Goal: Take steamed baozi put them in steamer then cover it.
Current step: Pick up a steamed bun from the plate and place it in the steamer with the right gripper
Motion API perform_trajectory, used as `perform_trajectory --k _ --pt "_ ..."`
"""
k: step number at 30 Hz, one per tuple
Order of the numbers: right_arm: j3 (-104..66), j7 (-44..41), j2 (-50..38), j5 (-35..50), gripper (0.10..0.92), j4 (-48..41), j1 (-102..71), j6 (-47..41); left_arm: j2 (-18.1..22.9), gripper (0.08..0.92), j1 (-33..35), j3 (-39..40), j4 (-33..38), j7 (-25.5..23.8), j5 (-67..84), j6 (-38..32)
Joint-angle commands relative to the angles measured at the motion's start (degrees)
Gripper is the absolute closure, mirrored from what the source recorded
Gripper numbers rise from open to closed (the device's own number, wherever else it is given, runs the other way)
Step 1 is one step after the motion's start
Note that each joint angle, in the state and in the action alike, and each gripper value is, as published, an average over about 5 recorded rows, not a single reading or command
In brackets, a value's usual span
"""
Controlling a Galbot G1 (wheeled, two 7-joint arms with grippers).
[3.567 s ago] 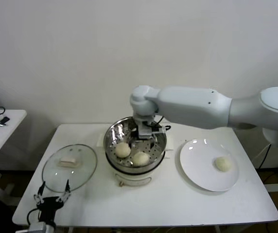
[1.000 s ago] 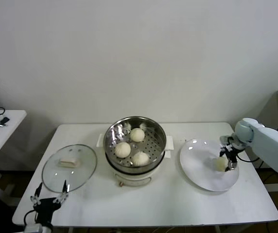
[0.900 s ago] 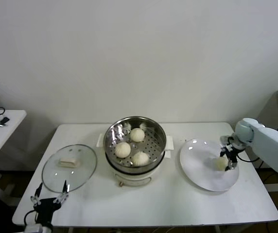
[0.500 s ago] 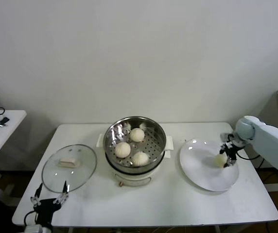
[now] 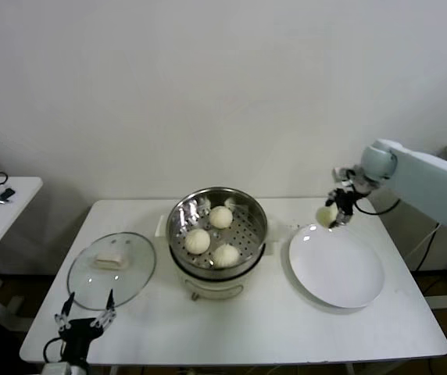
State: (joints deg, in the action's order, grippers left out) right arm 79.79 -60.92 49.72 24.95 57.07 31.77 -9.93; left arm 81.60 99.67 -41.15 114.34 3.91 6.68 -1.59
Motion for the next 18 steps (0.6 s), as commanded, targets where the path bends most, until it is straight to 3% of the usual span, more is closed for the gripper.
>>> perform_trajectory --k 1,8,18 --pt "18.14 2.19 9.63 24.85 0.364 5.72 19.52 -4.14 -0.05 0.177 0.23 1.12 1.58 -1.35 -0.01 -0.04" --pt "22.94 3.9 18.6 32.15 0.361 7.11 23.07 -5.51 -0.44 0.177 -0.47 1.95 2.32 -2.09 -0.21 -0.23" --pt "25.8 6.9 25.54 34.94 0.355 7.41 20.26 -6.96 0.25 0.177 -1.39 2.85 2.88 -2.32 -2.36 -0.35"
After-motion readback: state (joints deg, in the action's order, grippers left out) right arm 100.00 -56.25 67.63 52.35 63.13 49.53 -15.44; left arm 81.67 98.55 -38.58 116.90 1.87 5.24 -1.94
